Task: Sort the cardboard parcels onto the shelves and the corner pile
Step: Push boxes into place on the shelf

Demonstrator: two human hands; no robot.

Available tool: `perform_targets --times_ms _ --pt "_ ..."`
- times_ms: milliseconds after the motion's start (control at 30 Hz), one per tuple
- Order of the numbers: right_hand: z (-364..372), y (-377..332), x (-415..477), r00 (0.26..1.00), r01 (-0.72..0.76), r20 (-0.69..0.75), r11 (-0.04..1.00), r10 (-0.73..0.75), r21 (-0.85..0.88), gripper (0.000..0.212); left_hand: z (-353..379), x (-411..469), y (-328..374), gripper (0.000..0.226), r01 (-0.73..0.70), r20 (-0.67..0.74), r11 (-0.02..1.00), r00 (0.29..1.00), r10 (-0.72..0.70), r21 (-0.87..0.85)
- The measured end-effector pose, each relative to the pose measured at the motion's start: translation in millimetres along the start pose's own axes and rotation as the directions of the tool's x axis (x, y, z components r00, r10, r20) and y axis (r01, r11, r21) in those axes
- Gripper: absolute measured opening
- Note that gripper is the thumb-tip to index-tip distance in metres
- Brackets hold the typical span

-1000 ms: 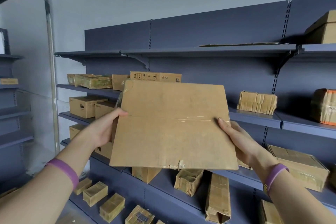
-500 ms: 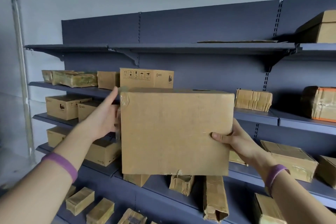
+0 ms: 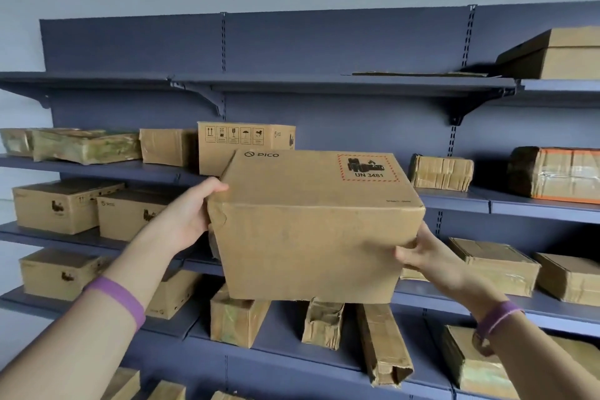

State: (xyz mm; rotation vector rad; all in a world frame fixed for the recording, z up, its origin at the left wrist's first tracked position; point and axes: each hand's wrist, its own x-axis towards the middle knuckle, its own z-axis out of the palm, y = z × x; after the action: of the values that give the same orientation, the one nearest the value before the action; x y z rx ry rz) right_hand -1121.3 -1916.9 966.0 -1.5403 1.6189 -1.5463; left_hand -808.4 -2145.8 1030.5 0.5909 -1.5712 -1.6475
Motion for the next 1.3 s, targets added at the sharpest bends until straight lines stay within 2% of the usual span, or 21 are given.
perform_targets --times_ms 67,200,233,300,333,367,433,467,567,633,667,700,767,833,933,1067,1167,1233,1300 --pt "5 -12 -7 0.995 -0.097 0.033 0.990 0.094 0.099 0.111 -9 3 -1 0.024 -0.011 0.028 1.000 1.000 0.010 0.022" --pt "12 -28 -10 0.969 -0.237 -0.024 0.953 0.246 0.188 0.112 -29 3 -4 0.024 0.006 0.100 1.000 0.995 -0.008 0.027" --pt "15 -30 -9 0.961 -0.267 -0.008 0.937 0.276 0.225 0.112 -34 3 -6 0.032 0.009 0.116 1.000 0.993 -0.013 0.030" --pt "24 -35 -7 0.952 -0.293 0.008 0.908 0.305 0.301 0.098 -41 5 -9 0.070 0.016 0.138 0.998 0.990 -0.025 0.066" --pt "29 -36 -5 0.956 -0.272 -0.018 0.910 0.292 0.313 0.087 -43 5 -11 0.084 0.024 0.162 0.995 0.986 -0.039 0.094" --pt "33 -36 -3 0.962 -0.235 -0.058 0.919 0.266 0.318 0.085 -43 2 -12 0.085 0.026 0.188 0.993 0.981 -0.048 0.114" --pt "39 -36 -2 0.966 -0.174 -0.131 0.933 0.224 0.316 0.097 -43 -1 -14 0.078 0.020 0.219 0.992 0.975 -0.047 0.128" --pt "41 -35 -2 0.967 -0.153 -0.144 0.933 0.209 0.326 0.094 -44 -2 -14 0.079 0.024 0.219 0.991 0.974 -0.052 0.131" --pt "44 -33 -5 0.976 -0.102 -0.149 0.936 0.160 0.338 0.068 -44 -4 -14 0.087 0.011 0.228 0.995 0.973 -0.033 0.097" --pt "46 -30 -8 0.976 -0.078 -0.166 0.942 0.138 0.326 0.056 -40 -3 -12 0.070 0.001 0.199 1.000 0.980 0.000 -0.004" --pt "46 -29 -10 0.977 -0.071 -0.169 0.949 0.128 0.308 0.055 -38 -2 -11 0.063 0.010 0.179 0.998 0.984 0.001 -0.057" --pt "46 -27 -11 0.980 -0.065 -0.164 0.957 0.115 0.282 0.057 -38 1 -12 0.067 0.032 0.142 0.996 0.990 -0.019 -0.086" --pt "47 -25 -12 0.985 -0.053 -0.147 0.975 0.086 0.216 0.068 -39 6 -14 0.087 0.084 0.077 0.990 0.994 -0.076 -0.112" --pt "48 -23 -15 0.991 -0.052 -0.115 0.988 0.069 0.145 0.074 -40 11 -17 0.096 0.125 0.034 0.982 0.992 -0.122 -0.141" --pt "51 -21 -21 0.996 -0.038 -0.083 0.996 0.045 0.079 0.077 -37 7 -16 0.079 0.150 -0.004 0.981 0.988 -0.152 -0.123" --pt "50 -17 -24 0.997 -0.043 -0.064 0.999 0.042 -0.004 0.081 -34 -3 -17 0.046 0.140 0.048 0.989 0.989 -0.142 0.038" --pt "43 -15 -28 0.998 -0.061 -0.005 0.997 0.061 0.046 0.094 -37 -6 -21 0.028 0.119 0.066 0.991 0.990 -0.123 0.061" --pt "44 -16 -30 0.998 -0.067 -0.011 0.991 0.069 0.116 0.102 -41 -6 -25 0.031 0.089 0.057 0.995 0.994 -0.091 0.044" --pt "47 -15 -32 0.994 -0.082 -0.054 0.985 0.091 0.152 0.099 -45 -6 -30 0.046 0.065 0.069 0.998 0.995 -0.067 0.026"
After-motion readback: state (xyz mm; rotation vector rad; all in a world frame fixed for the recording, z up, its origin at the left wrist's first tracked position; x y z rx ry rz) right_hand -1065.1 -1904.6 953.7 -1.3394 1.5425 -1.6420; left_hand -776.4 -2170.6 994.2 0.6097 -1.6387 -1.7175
